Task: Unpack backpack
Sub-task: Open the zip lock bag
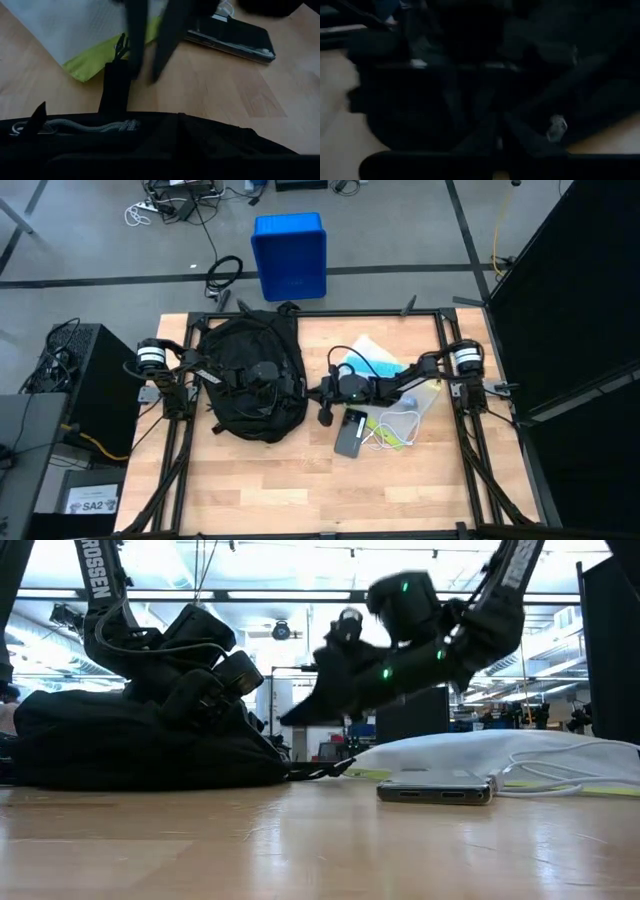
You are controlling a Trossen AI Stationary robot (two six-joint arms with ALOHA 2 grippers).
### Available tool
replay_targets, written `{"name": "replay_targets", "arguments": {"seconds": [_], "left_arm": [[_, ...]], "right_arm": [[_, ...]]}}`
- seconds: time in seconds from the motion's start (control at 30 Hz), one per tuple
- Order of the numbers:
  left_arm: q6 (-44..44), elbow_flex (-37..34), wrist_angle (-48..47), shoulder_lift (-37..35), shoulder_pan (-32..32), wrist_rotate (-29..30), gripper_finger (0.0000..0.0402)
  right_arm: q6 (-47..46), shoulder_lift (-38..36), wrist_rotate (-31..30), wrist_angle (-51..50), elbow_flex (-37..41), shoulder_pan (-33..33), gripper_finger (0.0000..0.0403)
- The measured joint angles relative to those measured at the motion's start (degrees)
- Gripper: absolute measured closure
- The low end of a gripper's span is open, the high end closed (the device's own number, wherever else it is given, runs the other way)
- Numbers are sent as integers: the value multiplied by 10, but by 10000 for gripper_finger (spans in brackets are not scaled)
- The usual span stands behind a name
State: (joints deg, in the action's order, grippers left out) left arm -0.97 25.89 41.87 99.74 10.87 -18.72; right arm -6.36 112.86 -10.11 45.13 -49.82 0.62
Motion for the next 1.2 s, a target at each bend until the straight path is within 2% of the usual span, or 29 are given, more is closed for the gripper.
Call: {"name": "replay_targets", "arguments": {"seconds": [0.1,0.23,0.43,0.53,0.67,0.9,1.07,1.2], "left_arm": [[0,0,0,0,0,0,401],[2,0,0,0,0,0,401],[13,0,-2,0,0,-3,402],[14,1,-23,0,1,-34,402],[16,3,-75,-3,0,-102,402],[19,-1,-103,-24,0,-222,402],[31,-6,-138,-91,0,-236,402],[23,-4,-127,-138,0,-230,402]], "right_arm": [[16,-40,-35,-47,0,12,379],[37,-78,-114,-131,0,29,359],[40,-99,-216,-202,0,47,311],[28,-99,-248,-217,0,52,278],[4,-100,-263,-244,0,53,233],[-1,-104,-266,-253,0,53,175],[-2,-111,-289,-271,-1,56,157],[-3,-113,-316,-305,-1,61,151]]}}
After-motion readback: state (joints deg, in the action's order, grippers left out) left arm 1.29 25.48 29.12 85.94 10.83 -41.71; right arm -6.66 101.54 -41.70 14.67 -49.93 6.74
